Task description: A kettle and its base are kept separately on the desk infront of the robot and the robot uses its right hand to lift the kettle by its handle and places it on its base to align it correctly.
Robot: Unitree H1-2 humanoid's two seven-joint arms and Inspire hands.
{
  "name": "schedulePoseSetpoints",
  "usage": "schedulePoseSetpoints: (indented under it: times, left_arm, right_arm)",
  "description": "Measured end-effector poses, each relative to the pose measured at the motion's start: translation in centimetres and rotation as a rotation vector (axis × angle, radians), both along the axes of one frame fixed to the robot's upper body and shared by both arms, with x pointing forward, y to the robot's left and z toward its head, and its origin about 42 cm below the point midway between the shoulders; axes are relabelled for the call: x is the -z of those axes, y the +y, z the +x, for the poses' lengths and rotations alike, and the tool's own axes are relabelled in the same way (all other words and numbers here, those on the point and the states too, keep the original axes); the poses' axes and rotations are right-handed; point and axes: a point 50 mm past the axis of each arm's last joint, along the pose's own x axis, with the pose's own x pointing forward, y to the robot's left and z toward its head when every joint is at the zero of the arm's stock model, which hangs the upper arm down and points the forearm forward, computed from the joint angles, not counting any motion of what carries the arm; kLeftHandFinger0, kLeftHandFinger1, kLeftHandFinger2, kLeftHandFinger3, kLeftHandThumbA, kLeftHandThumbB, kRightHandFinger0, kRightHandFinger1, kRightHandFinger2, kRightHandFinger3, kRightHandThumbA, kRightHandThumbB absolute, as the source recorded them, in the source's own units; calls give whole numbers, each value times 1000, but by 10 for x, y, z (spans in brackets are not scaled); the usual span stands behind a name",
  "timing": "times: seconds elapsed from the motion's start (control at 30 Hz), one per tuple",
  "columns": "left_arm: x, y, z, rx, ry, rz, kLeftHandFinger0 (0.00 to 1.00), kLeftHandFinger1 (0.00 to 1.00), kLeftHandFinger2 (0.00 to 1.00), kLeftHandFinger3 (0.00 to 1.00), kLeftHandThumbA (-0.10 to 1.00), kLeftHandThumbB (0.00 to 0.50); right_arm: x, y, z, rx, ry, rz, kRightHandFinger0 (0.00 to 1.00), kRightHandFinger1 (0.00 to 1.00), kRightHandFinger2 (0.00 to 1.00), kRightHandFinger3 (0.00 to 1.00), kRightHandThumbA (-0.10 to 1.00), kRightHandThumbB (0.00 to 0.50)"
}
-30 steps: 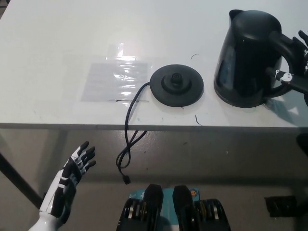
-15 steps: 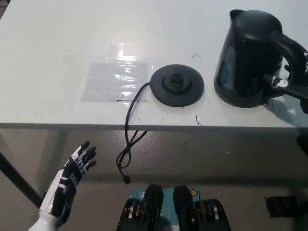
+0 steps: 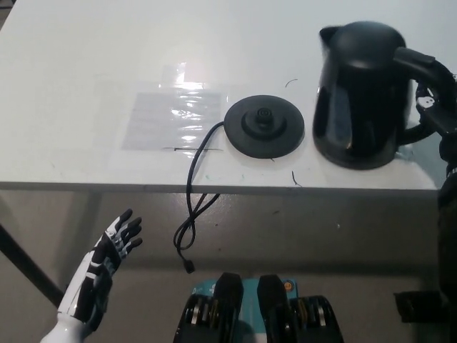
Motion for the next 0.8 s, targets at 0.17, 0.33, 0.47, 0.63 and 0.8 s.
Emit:
schedulePoseSetpoints:
  times: [0.17,0.33,0.47,0.63,0.8]
  left_arm:
    - [0,0,0,0,0,1,1000,1000,1000,1000,1000,3]
    - [-1,0,1,1,-2,2,1000,1000,1000,1000,1000,0]
    - [-1,1,1,1,-3,5,1000,1000,1000,1000,1000,8]
    - [-1,1,1,1,-2,8,1000,1000,1000,1000,1000,0]
    - [-1,1,1,2,-2,9,1000,1000,1000,1000,1000,0]
  right_arm:
    - [-2,-4,-1,23,-7,11,0,154,592,518,-100,156]
    - [-1,-8,-2,44,-7,22,0,111,509,399,-100,148]
    - [-1,-9,-2,51,-9,27,0,94,487,343,-100,145]
    - [0,-7,-3,54,-20,41,0,41,425,189,-100,157]
    - [2,0,-3,47,-25,64,0,62,422,134,-100,142]
